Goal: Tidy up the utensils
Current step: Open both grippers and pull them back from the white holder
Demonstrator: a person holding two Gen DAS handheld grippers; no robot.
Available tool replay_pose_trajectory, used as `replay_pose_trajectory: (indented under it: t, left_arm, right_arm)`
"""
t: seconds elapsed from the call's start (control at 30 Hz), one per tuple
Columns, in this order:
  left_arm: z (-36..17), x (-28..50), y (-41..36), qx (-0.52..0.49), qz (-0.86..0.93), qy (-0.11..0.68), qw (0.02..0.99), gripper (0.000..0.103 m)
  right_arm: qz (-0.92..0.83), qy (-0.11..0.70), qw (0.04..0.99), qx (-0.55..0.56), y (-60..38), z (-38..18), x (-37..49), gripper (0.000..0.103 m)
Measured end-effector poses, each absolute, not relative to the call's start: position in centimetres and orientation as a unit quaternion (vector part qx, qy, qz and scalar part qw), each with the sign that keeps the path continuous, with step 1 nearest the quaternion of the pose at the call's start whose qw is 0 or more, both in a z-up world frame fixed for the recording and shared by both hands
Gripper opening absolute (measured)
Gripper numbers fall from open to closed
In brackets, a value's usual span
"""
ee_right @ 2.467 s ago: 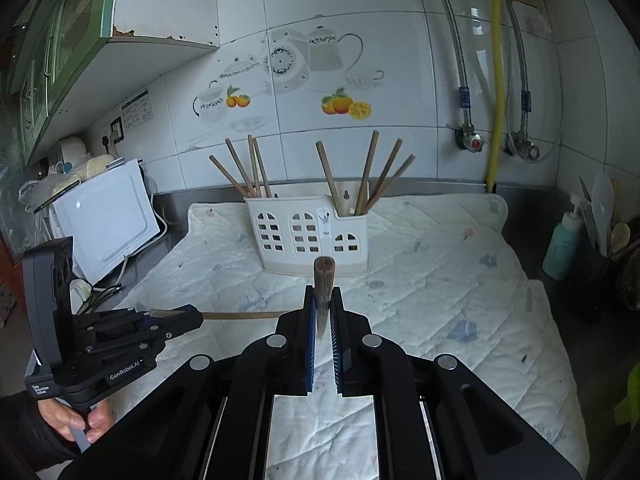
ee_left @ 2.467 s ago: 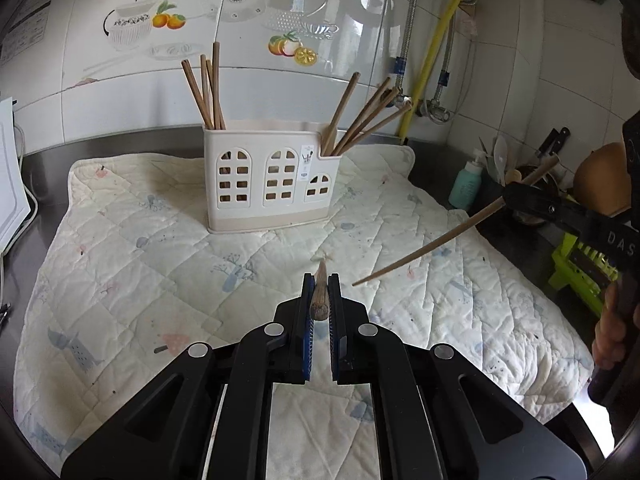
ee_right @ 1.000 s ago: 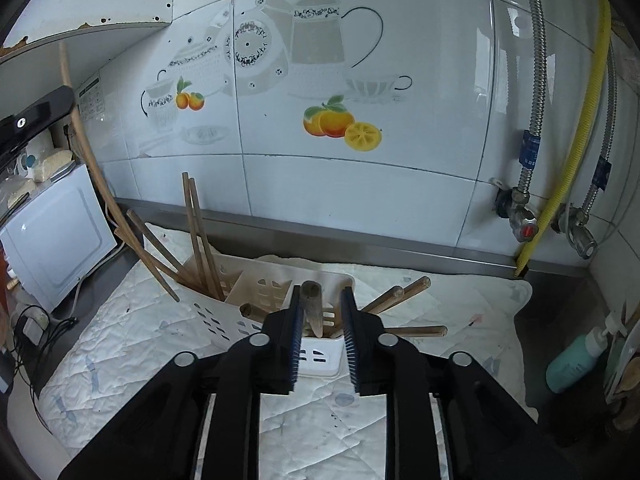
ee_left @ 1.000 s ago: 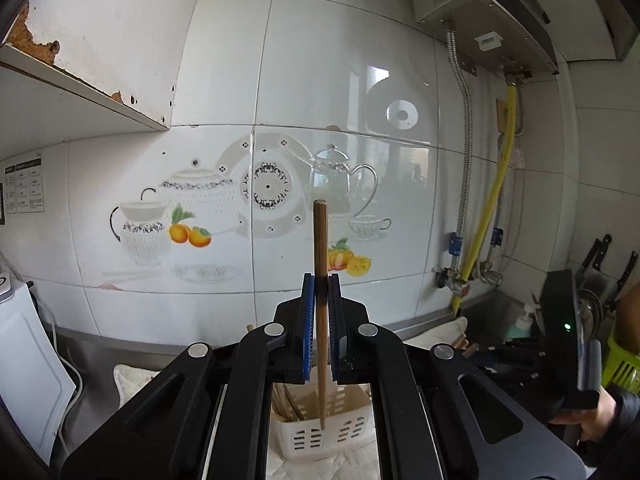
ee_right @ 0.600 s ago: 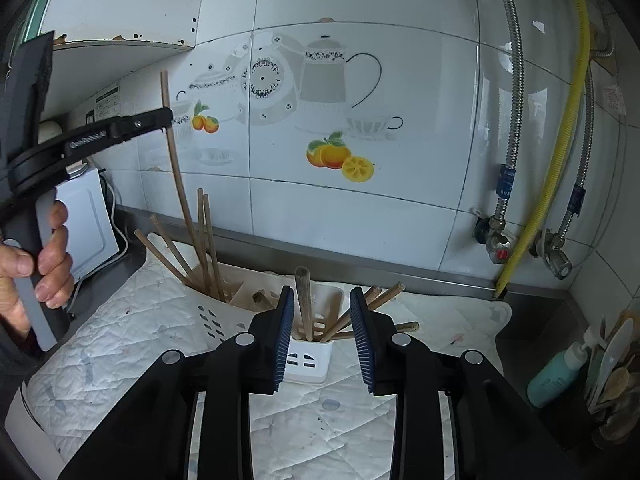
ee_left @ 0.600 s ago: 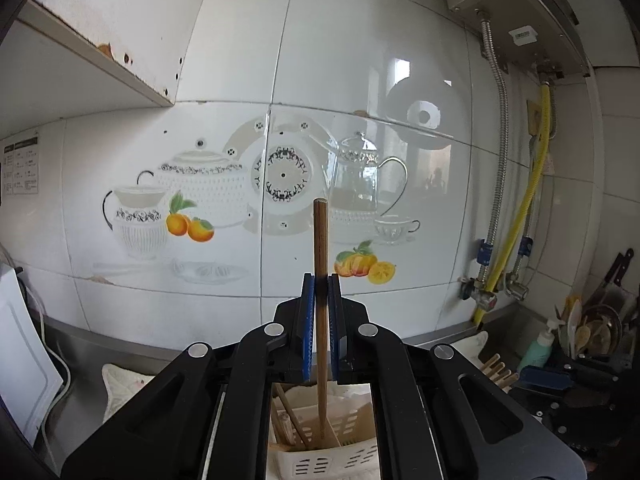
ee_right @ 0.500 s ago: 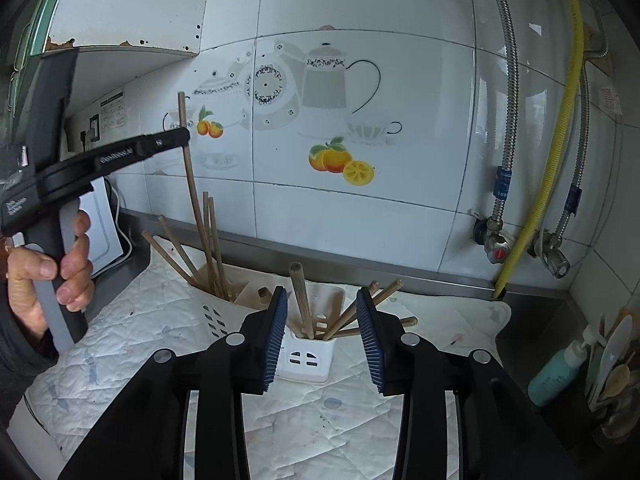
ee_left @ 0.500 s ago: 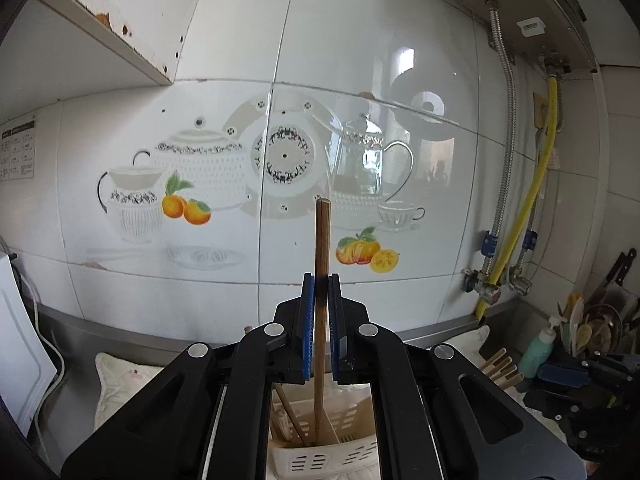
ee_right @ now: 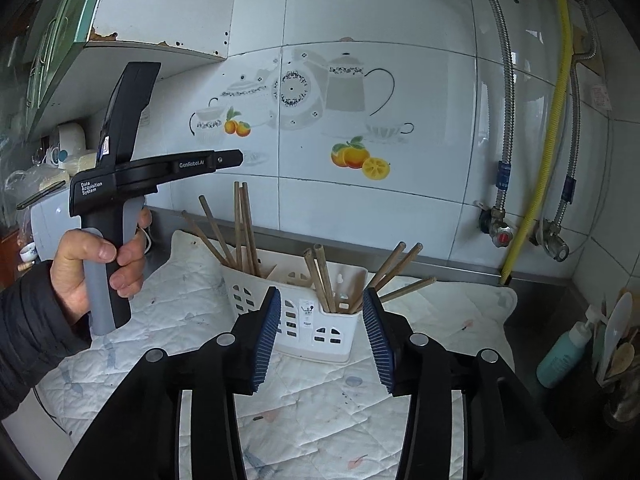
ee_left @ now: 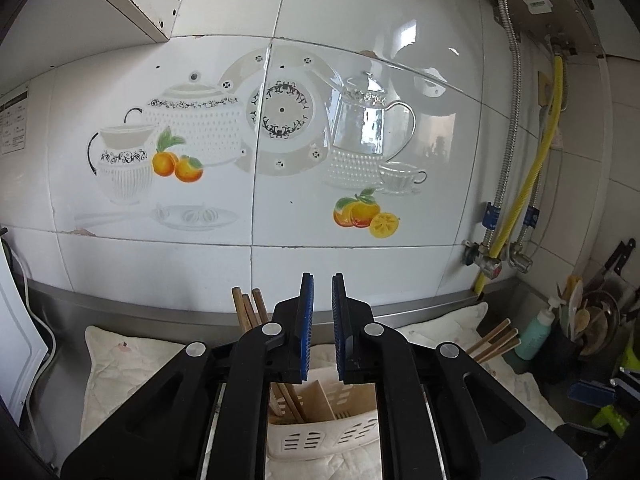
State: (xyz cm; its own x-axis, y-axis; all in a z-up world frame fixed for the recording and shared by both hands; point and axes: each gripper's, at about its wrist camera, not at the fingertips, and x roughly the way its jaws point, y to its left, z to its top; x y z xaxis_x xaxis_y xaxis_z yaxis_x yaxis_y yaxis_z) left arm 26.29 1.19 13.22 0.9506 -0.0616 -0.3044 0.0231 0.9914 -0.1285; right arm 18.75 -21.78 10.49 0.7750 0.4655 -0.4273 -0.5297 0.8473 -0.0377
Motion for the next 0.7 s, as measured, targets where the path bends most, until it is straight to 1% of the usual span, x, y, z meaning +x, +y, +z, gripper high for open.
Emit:
replay_pose_trajectory:
  t: [0.07,0.1,0.13,0.2,0.23,0.33,0.37,0.43,0.47,0.53,0.57,0.63,0.7]
  left_arm:
    - [13.4,25.4,1.2,-0.060,-0.023,0.153,0.986,0.024]
    - [13.5,24.9,1.2,-0.060,-0.022,0.152,0.986,0.036]
    - [13.5,24.4,1.2,-0.059,-0.022,0.148,0.987,0.041]
    - [13.5,23.2,1.1,-0.053,-0.026,0.147,0.987,0.044]
    - [13.4,22.5,1.0,-0.051,-0.027,0.148,0.987,0.050]
    - [13.0,20.4,1.0,-0.044,-0.031,0.152,0.987,0.060]
    - [12.8,19.7,1.0,-0.039,-0.028,0.153,0.987,0.062]
    - [12.3,18.1,1.0,-0.033,-0.023,0.154,0.987,0.075]
    - [12.0,17.3,1.0,-0.030,-0.020,0.156,0.987,0.077]
    - [11.3,15.8,1.1,-0.024,-0.015,0.160,0.987,0.087]
    - [11.0,15.1,1.1,-0.020,-0.009,0.163,0.986,0.089]
    - [10.5,13.8,1.3,-0.014,-0.002,0.169,0.986,0.098]
    - [9.9,12.5,1.6,-0.014,0.011,0.169,0.985,0.098]
  right_arm:
    - [0.265,0.208,0.938,-0.077,-21.7,10.0,18.2,0.046]
    - [0.264,0.208,0.939,-0.075,-21.7,9.7,17.8,0.047]
    - [0.264,0.210,0.939,-0.073,-21.7,9.4,17.4,0.048]
    - [0.264,0.214,0.938,-0.068,-21.6,8.9,16.8,0.050]
    - [0.262,0.215,0.939,-0.066,-21.5,8.6,16.3,0.052]
    - [0.252,0.212,0.942,-0.069,-21.2,7.7,15.0,0.054]
    - [0.250,0.213,0.942,-0.070,-21.1,7.3,14.5,0.055]
    - [0.247,0.216,0.942,-0.068,-20.9,6.7,13.5,0.057]
    - [0.246,0.218,0.942,-0.064,-20.9,6.4,13.2,0.059]
    - [0.241,0.222,0.943,-0.060,-20.8,5.8,12.4,0.062]
    - [0.239,0.223,0.943,-0.057,-20.8,5.6,12.0,0.062]
    - [0.233,0.225,0.945,-0.052,-20.9,5.2,11.4,0.064]
    - [0.231,0.230,0.944,-0.044,-20.9,4.9,10.9,0.066]
